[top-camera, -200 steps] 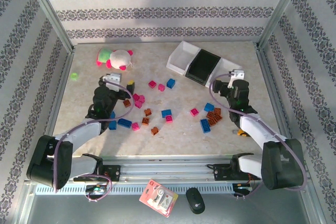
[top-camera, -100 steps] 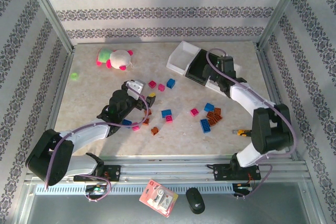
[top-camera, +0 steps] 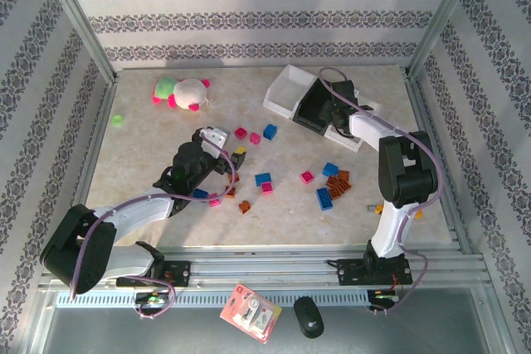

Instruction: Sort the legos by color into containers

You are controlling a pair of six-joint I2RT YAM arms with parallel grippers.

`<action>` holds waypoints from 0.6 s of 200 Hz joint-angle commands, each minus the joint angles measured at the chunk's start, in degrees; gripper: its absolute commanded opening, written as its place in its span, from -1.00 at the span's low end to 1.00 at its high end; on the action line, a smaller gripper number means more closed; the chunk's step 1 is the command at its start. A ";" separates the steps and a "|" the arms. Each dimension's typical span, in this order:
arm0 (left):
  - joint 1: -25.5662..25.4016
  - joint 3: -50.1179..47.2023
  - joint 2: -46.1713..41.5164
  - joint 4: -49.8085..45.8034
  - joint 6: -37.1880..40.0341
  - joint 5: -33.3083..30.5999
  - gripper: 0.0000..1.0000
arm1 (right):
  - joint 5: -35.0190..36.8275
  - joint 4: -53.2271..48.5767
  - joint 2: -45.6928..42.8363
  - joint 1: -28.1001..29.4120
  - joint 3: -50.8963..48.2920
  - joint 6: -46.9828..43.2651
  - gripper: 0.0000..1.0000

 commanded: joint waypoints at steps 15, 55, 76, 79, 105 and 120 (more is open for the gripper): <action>-0.90 -0.62 -1.92 -1.85 1.34 -0.86 0.99 | -0.96 -2.49 0.48 1.60 2.29 0.26 -0.35; -0.92 -0.66 -2.84 -2.23 1.33 -0.77 0.98 | 0.55 -2.03 -1.38 4.60 0.58 2.16 -0.44; -0.89 -0.66 -3.25 -2.36 1.31 -0.64 0.99 | 2.58 -1.87 -2.07 6.82 -0.28 3.72 -0.44; -0.89 -0.61 -3.33 -2.37 1.33 -0.66 0.98 | 2.85 -1.67 -2.17 7.27 -0.53 4.16 -0.44; -0.91 -0.82 -4.09 -2.70 1.24 -0.65 0.99 | 3.57 -0.48 -2.71 9.86 -2.03 7.42 -0.44; -0.89 -1.10 -4.50 -2.81 1.23 -0.61 0.99 | 4.47 -0.10 -2.71 11.18 -2.37 8.74 -0.44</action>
